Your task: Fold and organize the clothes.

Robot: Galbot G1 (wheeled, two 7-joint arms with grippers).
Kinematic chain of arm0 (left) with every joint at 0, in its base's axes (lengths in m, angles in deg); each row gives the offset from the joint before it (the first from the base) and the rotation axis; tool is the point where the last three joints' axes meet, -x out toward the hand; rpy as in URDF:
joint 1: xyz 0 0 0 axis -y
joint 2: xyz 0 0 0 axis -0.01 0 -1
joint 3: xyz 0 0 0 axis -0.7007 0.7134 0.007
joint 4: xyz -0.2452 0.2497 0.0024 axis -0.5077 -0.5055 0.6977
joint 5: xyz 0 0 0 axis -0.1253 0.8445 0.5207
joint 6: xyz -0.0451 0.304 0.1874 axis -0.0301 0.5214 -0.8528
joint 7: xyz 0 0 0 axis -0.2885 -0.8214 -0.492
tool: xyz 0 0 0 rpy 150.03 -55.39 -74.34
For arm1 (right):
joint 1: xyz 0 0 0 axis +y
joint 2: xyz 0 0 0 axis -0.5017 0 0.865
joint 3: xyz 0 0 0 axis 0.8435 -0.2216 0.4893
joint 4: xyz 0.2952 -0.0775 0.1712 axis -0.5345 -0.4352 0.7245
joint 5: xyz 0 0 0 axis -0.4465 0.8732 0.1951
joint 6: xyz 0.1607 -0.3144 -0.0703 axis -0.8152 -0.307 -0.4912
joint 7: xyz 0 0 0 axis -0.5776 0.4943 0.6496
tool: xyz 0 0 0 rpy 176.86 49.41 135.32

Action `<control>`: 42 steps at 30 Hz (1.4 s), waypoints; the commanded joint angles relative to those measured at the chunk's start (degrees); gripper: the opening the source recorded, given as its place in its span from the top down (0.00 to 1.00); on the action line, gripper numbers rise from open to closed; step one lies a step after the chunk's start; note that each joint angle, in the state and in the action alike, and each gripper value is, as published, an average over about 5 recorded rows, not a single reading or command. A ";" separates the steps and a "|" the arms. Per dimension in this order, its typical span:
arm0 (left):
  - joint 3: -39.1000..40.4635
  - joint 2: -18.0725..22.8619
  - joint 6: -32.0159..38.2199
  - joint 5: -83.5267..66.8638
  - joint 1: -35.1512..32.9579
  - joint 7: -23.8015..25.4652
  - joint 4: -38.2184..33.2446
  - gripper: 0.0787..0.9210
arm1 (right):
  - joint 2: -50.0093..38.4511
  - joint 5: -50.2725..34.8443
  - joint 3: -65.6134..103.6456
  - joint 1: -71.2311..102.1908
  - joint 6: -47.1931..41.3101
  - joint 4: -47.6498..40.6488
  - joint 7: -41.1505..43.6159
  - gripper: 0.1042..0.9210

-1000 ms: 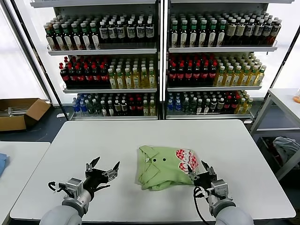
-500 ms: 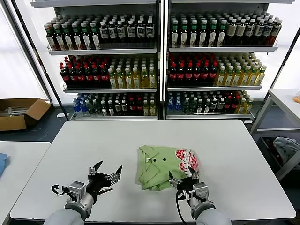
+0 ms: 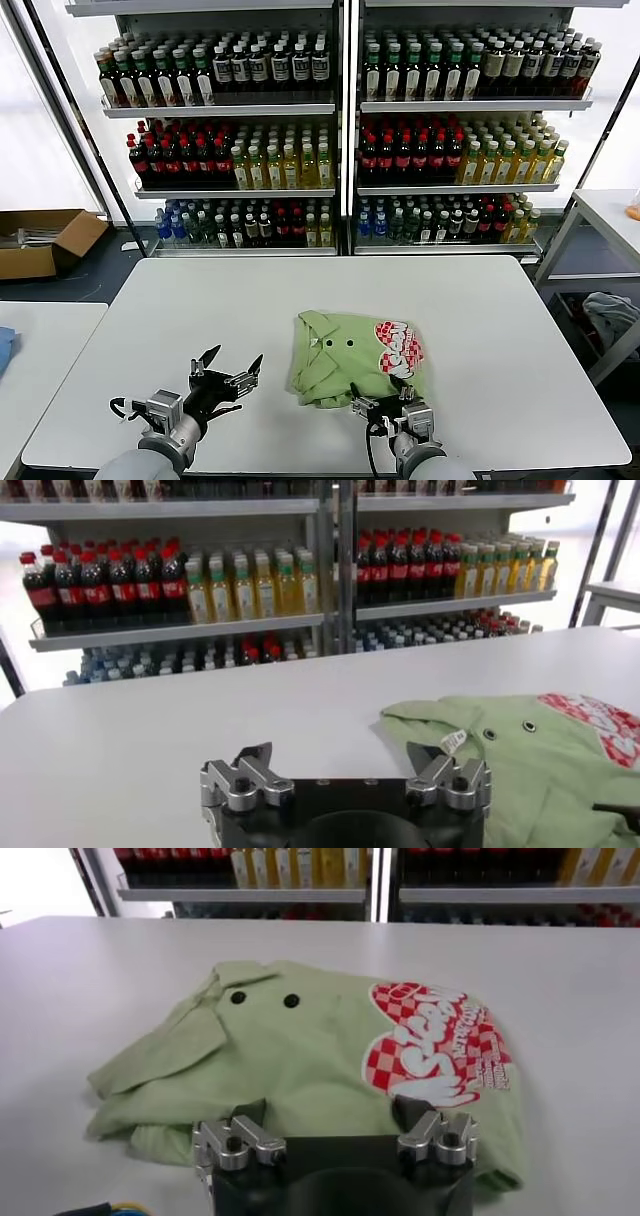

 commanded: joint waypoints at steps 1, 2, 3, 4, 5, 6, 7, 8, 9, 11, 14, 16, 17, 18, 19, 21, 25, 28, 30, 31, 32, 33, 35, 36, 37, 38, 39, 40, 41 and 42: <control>-0.05 0.43 0.03 0.04 -0.24 0.04 -0.24 0.12 | -1.17 0.22 1.57 2.17 -0.11 4.86 0.20 0.12; -0.10 0.54 0.03 0.05 -0.27 0.02 -0.36 0.12 | -1.48 1.44 2.33 2.23 -0.09 6.40 0.57 0.12; -0.17 0.66 0.04 0.05 -0.30 -0.01 -0.53 0.12 | -1.74 2.67 3.02 2.29 -0.07 7.78 0.87 0.12; -0.27 0.81 0.05 0.05 -0.31 -0.05 -0.75 0.12 | -2.04 3.99 3.70 2.41 -0.07 9.29 1.05 0.12; -0.39 0.96 0.05 0.05 -0.32 -0.11 -1.03 0.12 | -2.36 5.32 4.45 2.63 -0.07 10.75 1.12 0.12; -0.51 1.09 0.06 0.04 -0.34 -0.17 -1.30 0.12 | -2.63 6.07 5.08 2.87 -0.08 11.97 1.03 0.12; -0.62 1.19 0.07 0.04 -0.37 -0.22 -1.54 0.12 | -2.96 6.49 5.67 3.34 -0.09 12.88 0.67 0.12; -0.72 1.25 0.09 0.04 -0.40 -0.26 -1.74 0.12 | -3.23 6.68 6.37 4.09 -0.09 13.63 0.27 0.12; -0.78 1.27 0.11 0.05 -0.44 -0.28 -1.85 0.12 | -3.36 6.43 6.97 4.88 -0.09 14.00 -0.13 0.12; -0.80 1.25 0.14 0.09 -0.45 -0.29 -1.82 0.12 | -3.37 3.46 7.90 6.73 -0.10 14.08 -1.39 0.12; -0.57 1.23 0.15 0.17 -0.22 -0.28 -1.44 0.12 | -2.24 -1.51 8.26 8.58 -0.08 12.41 -2.91 0.12; -0.29 1.23 0.11 0.22 -0.05 -0.26 -1.22 0.12 | -1.17 -3.58 8.15 9.17 -0.05 10.84 -3.82 0.12; -0.14 1.24 0.09 0.25 0.04 -0.25 -1.10 0.12 | -0.61 -4.71 8.11 9.44 -0.03 10.05 -4.33 0.12; -0.03 1.24 0.07 0.26 0.10 -0.24 -0.99 0.12 | -0.27 -5.92 8.11 9.66 -0.03 9.47 -4.80 0.12; 0.03 1.23 0.06 0.27 0.15 -0.23 -0.86 0.12 | -0.03 -6.99 8.11 9.89 -0.01 8.95 -5.24 0.12; 0.07 1.18 0.06 0.29 0.21 -0.22 -0.58 0.12 | 0.30 -8.33 8.18 10.35 0.01 8.14 -5.72 0.12; 0.07 1.00 0.06 0.26 0.23 -0.14 -0.21 0.12 | 0.57 -10.48 8.43 10.60 0.03 7.40 -6.68 0.12; 0.13 0.97 0.05 0.24 0.35 -0.10 -0.09 0.12 | 0.73 -12.52 8.52 10.39 0.01 6.84 -7.46 0.12; 0.18 0.96 0.04 0.25 0.39 -0.08 -0.02 0.12 | 0.84 -14.59 8.69 10.26 -0.01 6.64 -7.87 0.12; 0.18 0.94 0.04 0.25 0.39 -0.08 0.03 0.12 | 0.87 -15.93 8.87 10.24 -0.02 6.68 -8.04 0.12; 0.17 0.91 0.04 0.25 0.38 -0.07 0.08 0.12 | 0.89 -17.15 9.11 10.27 -0.03 6.86 -8.17 0.12; 0.14 0.88 0.04 0.25 0.37 -0.06 0.12 0.12 | 0.86 -18.21 9.50 10.40 -0.03 7.32 -8.10 0.12; 0.03 0.82 0.06 0.22 0.35 -0.04 0.13 0.12 | 0.68 -19.11 10.53 10.95 -0.02 9.09 -7.49 0.12; -0.04 0.80 0.08 0.17 0.34 -0.05 0.06 0.12 | 0.49 -19.06 11.28 11.41 -0.01 10.59 -6.98 0.12; -0.12 0.80 0.10 0.12 0.32 -0.06 -0.03 0.12 | 0.26 -18.95 12.05 11.87 -0.01 12.17 -6.46 0.12; -0.18 0.81 0.13 0.07 0.30 -0.08 -0.14 0.12 | -0.05 -18.59 12.94 12.25 -0.01 13.90 -5.91 0.12; -0.22 0.86 0.16 0.03 0.31 -0.11 -0.25 0.12 | -0.40 -17.59 13.90 12.47 0.00 15.51 -5.21 0.12; -0.24 0.93 0.19 0.00 0.34 -0.16 -0.37 0.12 | -0.73 -16.20 14.76 12.55 0.00 17.05 -4.51 0.12; -0.23 1.01 0.21 0.01 0.38 -0.20 -0.45 0.12 | -1.00 -14.34 15.36 12.36 0.01 18.01 -3.77 0.12; -0.17 1.13 0.22 0.03 0.41 -0.25 -0.56 0.12 | -1.25 -12.09 15.83 11.98 0.02 18.91 -3.03 0.12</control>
